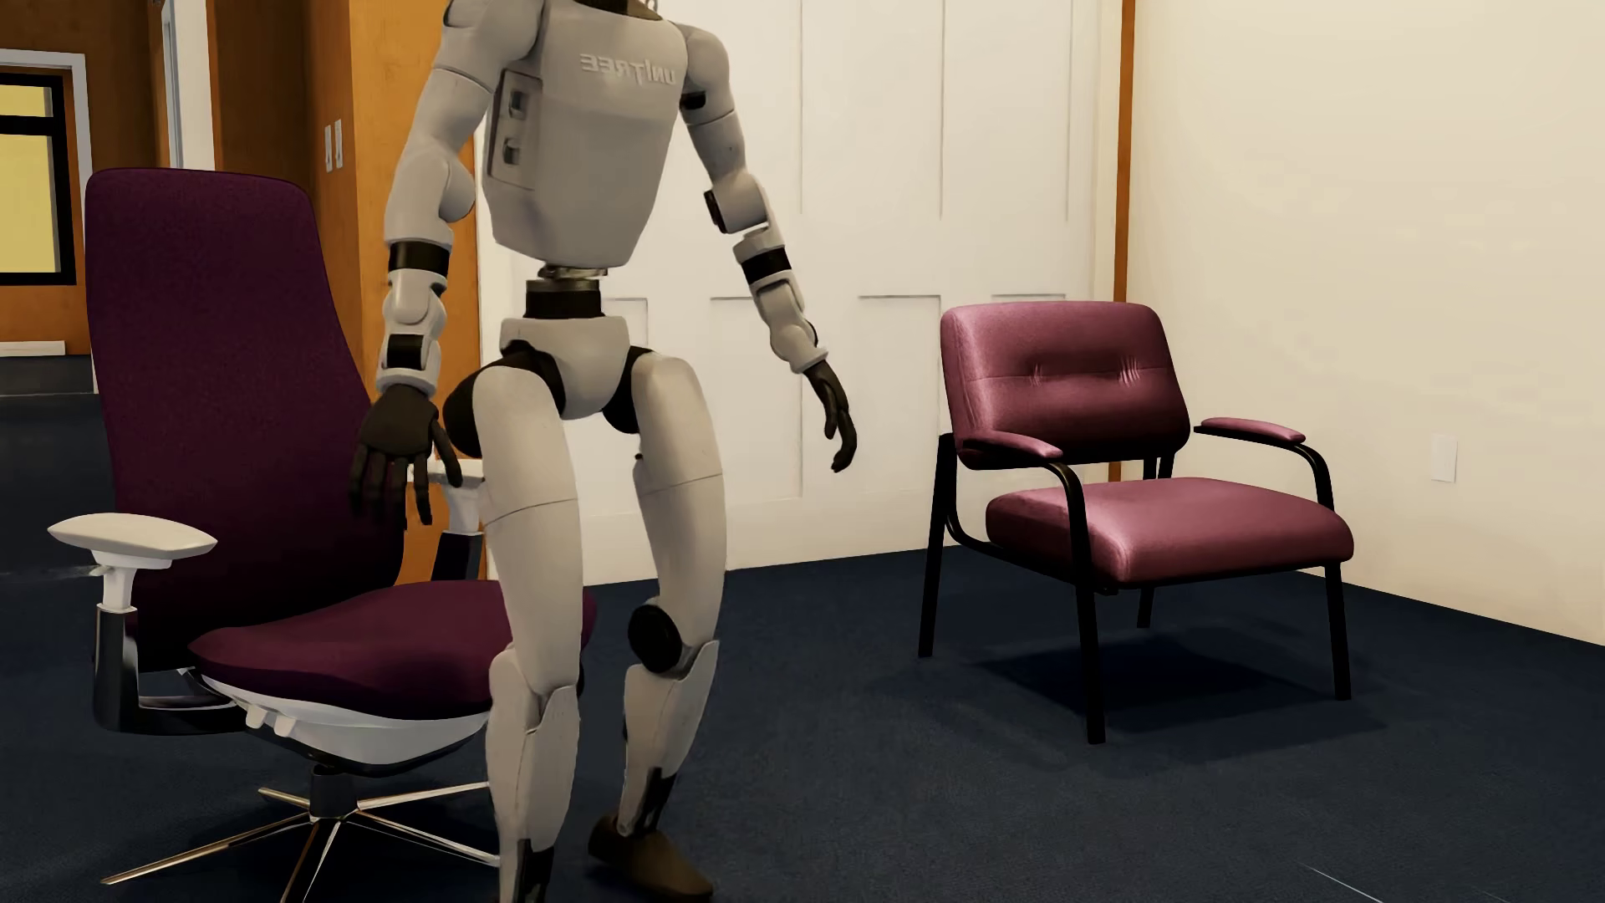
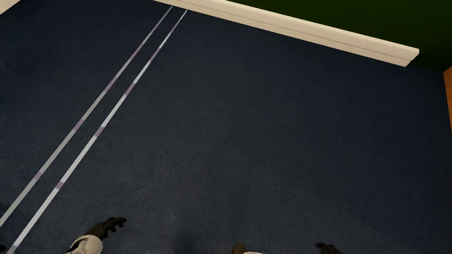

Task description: Take a seat on the dark chair

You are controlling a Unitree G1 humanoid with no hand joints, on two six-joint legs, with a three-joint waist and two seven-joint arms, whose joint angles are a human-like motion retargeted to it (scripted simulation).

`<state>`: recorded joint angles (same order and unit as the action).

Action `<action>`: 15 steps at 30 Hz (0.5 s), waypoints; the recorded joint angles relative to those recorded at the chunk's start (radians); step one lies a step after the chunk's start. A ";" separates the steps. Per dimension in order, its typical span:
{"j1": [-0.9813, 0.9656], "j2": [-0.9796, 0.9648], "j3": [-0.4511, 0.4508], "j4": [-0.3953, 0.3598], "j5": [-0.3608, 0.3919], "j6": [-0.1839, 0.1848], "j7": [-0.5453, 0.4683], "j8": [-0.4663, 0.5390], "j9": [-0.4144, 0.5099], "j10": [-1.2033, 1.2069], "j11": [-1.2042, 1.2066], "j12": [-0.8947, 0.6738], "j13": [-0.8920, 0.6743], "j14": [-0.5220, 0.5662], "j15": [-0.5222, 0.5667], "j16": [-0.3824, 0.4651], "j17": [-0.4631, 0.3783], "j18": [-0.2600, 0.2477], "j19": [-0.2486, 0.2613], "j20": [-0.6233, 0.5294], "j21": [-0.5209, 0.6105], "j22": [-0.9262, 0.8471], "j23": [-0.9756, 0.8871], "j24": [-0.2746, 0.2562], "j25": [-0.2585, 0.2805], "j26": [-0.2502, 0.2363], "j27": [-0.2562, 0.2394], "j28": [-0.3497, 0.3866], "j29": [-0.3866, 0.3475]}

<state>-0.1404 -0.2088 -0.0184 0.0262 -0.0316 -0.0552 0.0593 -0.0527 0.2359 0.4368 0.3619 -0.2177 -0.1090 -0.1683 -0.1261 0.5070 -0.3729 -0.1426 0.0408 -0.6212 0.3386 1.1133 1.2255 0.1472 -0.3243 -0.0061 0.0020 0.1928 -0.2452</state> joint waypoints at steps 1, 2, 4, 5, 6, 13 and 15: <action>0.010 -0.010 -0.004 -0.002 0.000 0.010 -0.001 0.000 0.005 -0.026 0.011 -0.007 -0.001 0.002 -0.003 -0.006 -0.005 -0.005 0.001 -0.006 0.005 -0.002 -0.009 -0.002 0.005 -0.001 -0.008 0.009 -0.013; 0.023 -0.011 -0.005 -0.002 -0.002 0.022 0.000 -0.006 0.011 -0.054 0.016 -0.014 0.001 -0.003 -0.003 -0.014 -0.011 0.007 0.004 -0.008 0.008 0.000 -0.017 0.000 0.006 -0.001 -0.016 0.013 -0.026; 0.033 -0.016 -0.007 -0.005 -0.004 0.031 -0.004 -0.015 0.024 -0.081 0.037 -0.020 -0.006 0.014 0.001 -0.019 -0.015 0.012 0.003 -0.008 0.007 -0.006 -0.021 0.002 0.005 0.006 -0.015 0.011 -0.026; 0.023 -0.037 -0.008 -0.012 -0.014 0.026 -0.008 -0.011 0.027 -0.074 0.078 -0.021 -0.009 0.031 -0.005 -0.017 -0.015 0.002 0.002 -0.012 0.003 -0.012 -0.024 0.008 0.008 0.012 -0.008 0.002 -0.017; 0.021 -0.066 -0.009 -0.023 -0.030 0.020 -0.004 -0.005 0.034 -0.076 0.132 -0.024 -0.012 0.035 -0.015 -0.013 -0.020 0.009 0.003 -0.013 0.002 -0.024 -0.037 0.024 0.002 0.011 -0.007 -0.007 -0.009; -0.208 -0.271 -0.009 -0.021 -0.022 0.018 -0.047 0.116 0.118 0.226 0.472 -0.121 -0.117 -0.059 -0.052 0.016 -0.024 -0.013 0.045 -0.042 0.037 -0.052 -0.083 0.027 -0.048 0.016 0.015 0.015 0.025; -0.287 -0.292 0.004 -0.020 -0.020 0.008 -0.055 0.107 0.148 0.323 0.476 -0.170 -0.156 -0.085 -0.081 0.017 -0.023 -0.002 0.022 -0.056 0.040 -0.063 -0.099 0.030 -0.054 0.007 0.011 0.018 0.020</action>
<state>-0.4271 -0.5011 -0.0144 0.0060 -0.0520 -0.0469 0.0041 0.0538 0.3837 0.7603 0.8377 -0.3872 -0.2649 -0.2538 -0.2069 0.5236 -0.3962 -0.1445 0.0628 -0.6768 0.3782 1.0503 1.1266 0.1769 -0.3779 0.0005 0.0133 0.2108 -0.2253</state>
